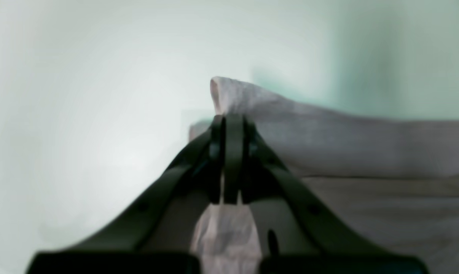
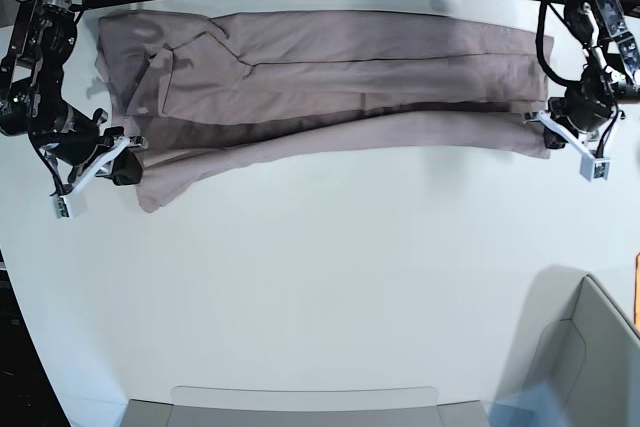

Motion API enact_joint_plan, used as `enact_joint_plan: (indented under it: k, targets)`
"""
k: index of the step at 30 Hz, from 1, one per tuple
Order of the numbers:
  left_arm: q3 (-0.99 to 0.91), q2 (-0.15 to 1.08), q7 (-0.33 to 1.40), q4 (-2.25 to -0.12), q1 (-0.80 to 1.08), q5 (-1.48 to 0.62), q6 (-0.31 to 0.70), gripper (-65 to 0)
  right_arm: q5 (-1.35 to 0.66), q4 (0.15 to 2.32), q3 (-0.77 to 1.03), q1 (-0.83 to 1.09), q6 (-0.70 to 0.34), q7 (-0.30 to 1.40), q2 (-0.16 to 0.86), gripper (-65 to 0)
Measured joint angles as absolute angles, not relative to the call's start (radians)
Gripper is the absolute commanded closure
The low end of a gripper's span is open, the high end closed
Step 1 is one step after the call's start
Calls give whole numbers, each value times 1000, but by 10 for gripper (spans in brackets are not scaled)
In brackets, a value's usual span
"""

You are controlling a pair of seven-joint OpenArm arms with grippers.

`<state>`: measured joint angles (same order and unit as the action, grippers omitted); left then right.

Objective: Fold the T-shirt properly
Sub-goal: 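Pull both held ends apart and up to stretch the shirt strip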

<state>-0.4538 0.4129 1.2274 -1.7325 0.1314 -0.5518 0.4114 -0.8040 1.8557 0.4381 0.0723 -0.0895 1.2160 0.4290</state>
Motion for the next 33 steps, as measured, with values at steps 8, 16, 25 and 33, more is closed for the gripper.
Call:
enact_joint_plan:
  k: [8,16,25,33]
  targets:
    - [-454,413,1230,-1826,216,-553,412,0,-811,1907,505,151,-90,1230,434,0]
    - [-454,413,1227,-1848,278,-553,412,0,-812,1963,509,226,-90,1231,432,0]
    - [-522,416,1227,-1890,373,-558,412,0,-815,2026,511,371,-90,1229,460,0]
    - [-513,410,1225,-1884,422,-554,413,0,-808,2026,511,455,-90,1232,456,0]
